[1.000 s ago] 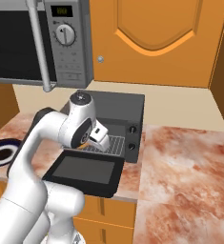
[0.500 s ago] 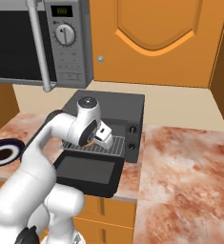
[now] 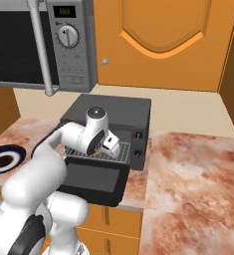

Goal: Pick up the bagel from the plate, place it on the toaster oven rack, close the door, and set the timer.

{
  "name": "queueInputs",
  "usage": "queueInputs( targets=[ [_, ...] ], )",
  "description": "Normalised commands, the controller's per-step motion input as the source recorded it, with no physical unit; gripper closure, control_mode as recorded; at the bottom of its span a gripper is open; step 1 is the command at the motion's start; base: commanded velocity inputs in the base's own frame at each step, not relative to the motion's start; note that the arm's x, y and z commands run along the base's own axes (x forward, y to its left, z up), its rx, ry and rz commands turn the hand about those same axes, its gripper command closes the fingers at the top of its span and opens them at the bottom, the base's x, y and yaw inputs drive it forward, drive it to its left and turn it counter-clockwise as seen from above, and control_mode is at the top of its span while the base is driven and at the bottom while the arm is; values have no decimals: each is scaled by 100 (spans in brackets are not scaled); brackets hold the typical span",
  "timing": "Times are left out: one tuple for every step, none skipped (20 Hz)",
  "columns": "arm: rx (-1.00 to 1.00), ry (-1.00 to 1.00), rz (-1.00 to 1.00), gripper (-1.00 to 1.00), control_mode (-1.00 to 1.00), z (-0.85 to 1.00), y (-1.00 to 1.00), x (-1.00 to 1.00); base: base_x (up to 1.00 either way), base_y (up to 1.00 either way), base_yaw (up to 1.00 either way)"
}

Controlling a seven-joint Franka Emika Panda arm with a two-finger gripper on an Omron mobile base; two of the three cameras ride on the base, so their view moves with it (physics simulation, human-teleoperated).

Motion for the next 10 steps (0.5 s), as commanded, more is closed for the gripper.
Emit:
queueInputs(
  targets=[
    [0,0,0,100,-100,-30,0,12,0,0,0],
    [0,0,0,100,-100,-29,0,11,0,0,0],
    [0,0,0,100,-100,-30,0,12,0,0,0],
    [0,0,0,100,-100,-31,0,14,0,0,0],
    [0,0,0,100,-100,-34,0,13,0,0,0],
    [0,0,0,100,-100,-33,0,10,0,0,0],
    [0,0,0,100,-100,-31,0,12,0,0,0],
    [0,0,0,100,-100,-29,0,11,0,0,0],
    [0,0,0,100,-100,-26,0,12,0,0,0],
    [0,0,0,100,-100,-20,0,9,0,0,0]
  ],
)
